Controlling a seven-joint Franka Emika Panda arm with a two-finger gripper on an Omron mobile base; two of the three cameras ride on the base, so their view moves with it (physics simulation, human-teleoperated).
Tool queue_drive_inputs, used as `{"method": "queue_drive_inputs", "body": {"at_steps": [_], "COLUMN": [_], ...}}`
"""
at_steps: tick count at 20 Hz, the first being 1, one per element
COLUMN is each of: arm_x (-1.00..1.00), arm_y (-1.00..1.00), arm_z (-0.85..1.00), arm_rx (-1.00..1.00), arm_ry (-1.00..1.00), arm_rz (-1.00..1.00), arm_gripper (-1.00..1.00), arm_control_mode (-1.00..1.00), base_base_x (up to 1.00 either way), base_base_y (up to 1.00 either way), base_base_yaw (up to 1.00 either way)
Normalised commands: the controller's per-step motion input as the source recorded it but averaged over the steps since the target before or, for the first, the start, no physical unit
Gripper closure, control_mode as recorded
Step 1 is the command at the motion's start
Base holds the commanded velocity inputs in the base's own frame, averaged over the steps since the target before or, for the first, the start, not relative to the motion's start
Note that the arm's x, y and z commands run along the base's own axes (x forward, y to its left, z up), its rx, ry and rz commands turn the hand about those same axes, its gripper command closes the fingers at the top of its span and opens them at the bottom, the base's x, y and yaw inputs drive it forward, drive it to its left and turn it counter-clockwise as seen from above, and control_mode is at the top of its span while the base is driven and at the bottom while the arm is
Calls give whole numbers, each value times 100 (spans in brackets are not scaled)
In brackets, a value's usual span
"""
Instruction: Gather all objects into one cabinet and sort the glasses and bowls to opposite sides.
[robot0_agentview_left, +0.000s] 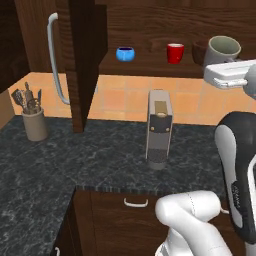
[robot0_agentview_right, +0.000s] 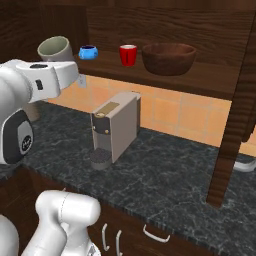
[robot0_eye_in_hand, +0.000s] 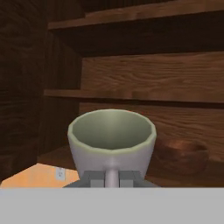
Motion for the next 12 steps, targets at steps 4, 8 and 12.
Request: {"method": "queue_drive_inputs", "body": {"at_steps": [4, 8, 12], "arm_x": [79, 83, 84], "arm_y": [7, 6, 5], "arm_z": [-9, -2, 0], "arm_rx": [0, 0, 0], "arm_ry": [14, 20, 12], "arm_rz": [0, 0, 0], "arm_gripper": [100, 100, 100], "arm_control_mode": [-100, -100, -100], "base_base_x": [0, 0, 0], "base_base_y": [0, 0, 0], "base_base_yaw": [0, 0, 0]}}
